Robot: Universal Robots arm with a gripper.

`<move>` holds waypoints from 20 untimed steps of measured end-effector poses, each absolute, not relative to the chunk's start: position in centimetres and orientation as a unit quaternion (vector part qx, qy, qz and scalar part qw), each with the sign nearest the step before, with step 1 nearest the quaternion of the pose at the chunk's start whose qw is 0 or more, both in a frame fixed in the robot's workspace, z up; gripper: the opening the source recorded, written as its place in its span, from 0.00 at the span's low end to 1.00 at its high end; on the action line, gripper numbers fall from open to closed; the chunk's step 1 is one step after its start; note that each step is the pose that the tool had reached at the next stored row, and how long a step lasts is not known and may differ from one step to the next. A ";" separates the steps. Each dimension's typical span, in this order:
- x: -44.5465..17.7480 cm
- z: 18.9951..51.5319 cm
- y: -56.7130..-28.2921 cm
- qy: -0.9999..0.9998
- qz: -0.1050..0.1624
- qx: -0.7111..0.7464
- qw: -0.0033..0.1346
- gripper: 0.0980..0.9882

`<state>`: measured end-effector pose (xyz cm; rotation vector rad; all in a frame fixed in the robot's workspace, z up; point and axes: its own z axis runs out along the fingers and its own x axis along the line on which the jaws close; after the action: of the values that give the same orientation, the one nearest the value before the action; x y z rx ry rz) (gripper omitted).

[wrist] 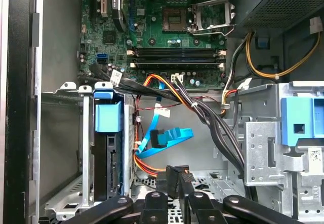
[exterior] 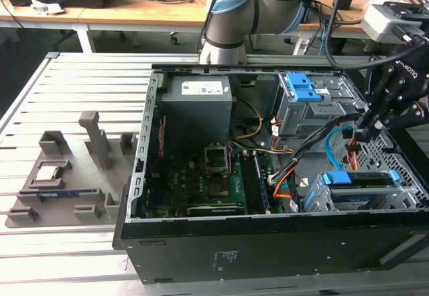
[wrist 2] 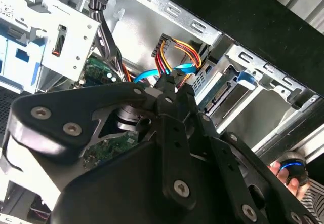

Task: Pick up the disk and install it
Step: 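Insert the first disk wire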

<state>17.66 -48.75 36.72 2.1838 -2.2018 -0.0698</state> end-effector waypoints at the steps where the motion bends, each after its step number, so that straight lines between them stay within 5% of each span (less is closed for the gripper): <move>1: 17.7 36.7 -48.8 -0.710 -0.022 0.704 0.020 0.17; 2: 17.7 36.7 -48.8 -0.710 -0.022 0.704 0.020 0.24; 17: 17.7 35.3 -47.8 -0.710 -0.004 0.703 0.040 0.24; 20: 17.7 35.3 -47.8 -0.710 -0.004 0.703 0.040 0.15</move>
<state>17.66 -47.84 35.32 2.1534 -2.1750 -0.0109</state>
